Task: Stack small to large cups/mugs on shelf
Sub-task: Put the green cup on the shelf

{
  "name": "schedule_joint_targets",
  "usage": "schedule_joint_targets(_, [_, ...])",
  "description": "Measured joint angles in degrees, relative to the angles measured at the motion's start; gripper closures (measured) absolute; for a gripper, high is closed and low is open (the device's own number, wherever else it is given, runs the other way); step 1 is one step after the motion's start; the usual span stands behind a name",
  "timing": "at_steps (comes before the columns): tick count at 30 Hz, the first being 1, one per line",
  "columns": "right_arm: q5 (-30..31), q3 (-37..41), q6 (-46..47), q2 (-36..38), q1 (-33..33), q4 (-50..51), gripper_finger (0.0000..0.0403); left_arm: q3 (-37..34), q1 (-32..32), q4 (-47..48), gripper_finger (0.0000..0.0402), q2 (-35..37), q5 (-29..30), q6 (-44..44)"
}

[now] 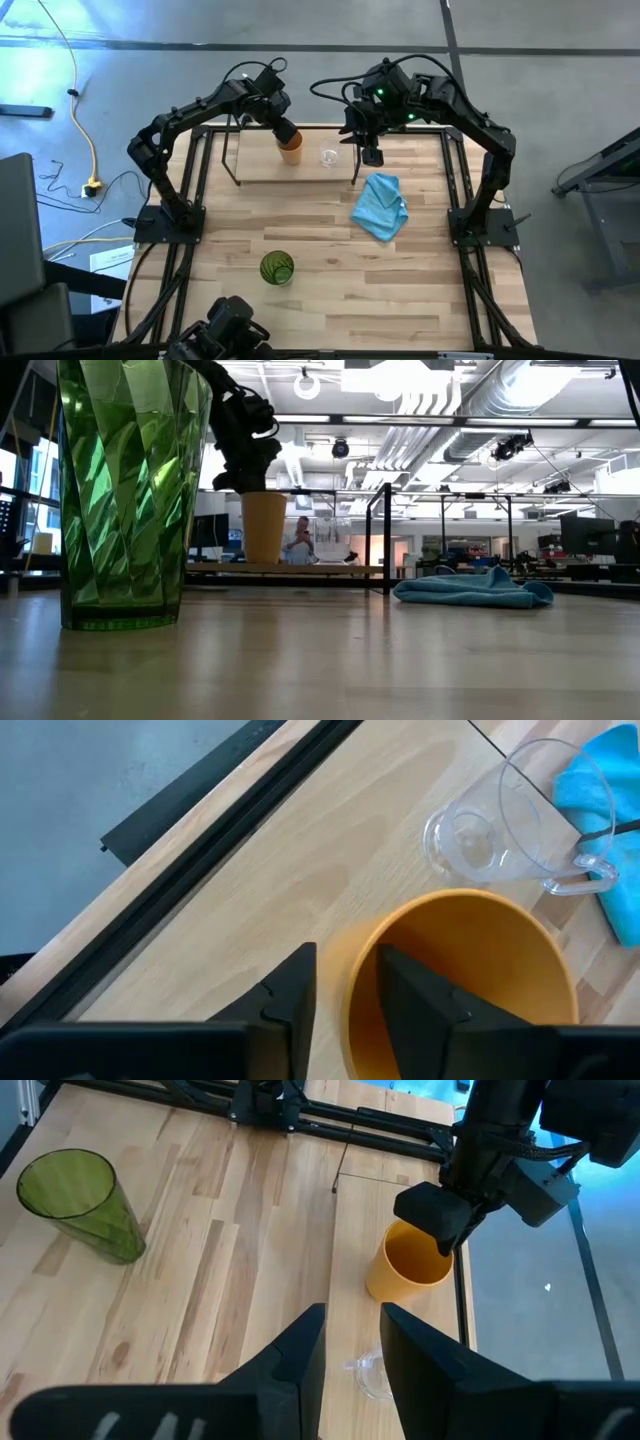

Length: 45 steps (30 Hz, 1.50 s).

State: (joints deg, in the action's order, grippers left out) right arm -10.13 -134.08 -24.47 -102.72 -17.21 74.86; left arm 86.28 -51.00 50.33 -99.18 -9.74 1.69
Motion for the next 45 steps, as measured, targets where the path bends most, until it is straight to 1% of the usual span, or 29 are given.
schedule_joint_targets(10, [0.02,0.0,-0.02,0.0,-0.02,0.05,0.0311,0.0,0.0,-0.27,0.0283,0.83,-0.13,-0.22])
schedule_joint_targets(18, [0.02,0.0,-0.02,0.0,-0.02,0.05,0.0311,0.0,0.0,-0.58,0.0279,5.91,-0.71,-0.58])
schedule_joint_targets(22, [0.02,0.0,-0.02,0.0,-0.02,0.05,0.0311,0.0,0.0,1.58,0.0277,9.51,-2.28,-0.63])
schedule_joint_targets(26, [0.02,0.0,0.0,0.0,-0.02,0.05,0.0311,0.02,0.16,7.8,0.0277,13.01,-4.62,-2.06])
schedule_joint_targets(30, [0.03,0.0,-0.17,0.0,-0.02,0.0,0.0311,0.02,2.08,14.9,0.0277,15.8,-5.07,-3.68])
schedule_joint_targets(33, [0.01,0.0,-1.09,0.0,-0.02,-0.2,0.0311,0.02,4.44,17.77,0.0277,18.02,-5.44,-4.68])
schedule_joint_targets(39, [-0.48,0.0,-1.52,0.0,-0.02,-0.54,0.0311,0.02,10.43,19.39,0.0277,22.1,-7.71,-6.59])
schedule_joint_targets(45, [-0.52,0.0,-1.52,0.0,-0.02,-0.52,0.0311,0.02,18.15,20.7,0.0277,25.44,-7.89,-7.23])
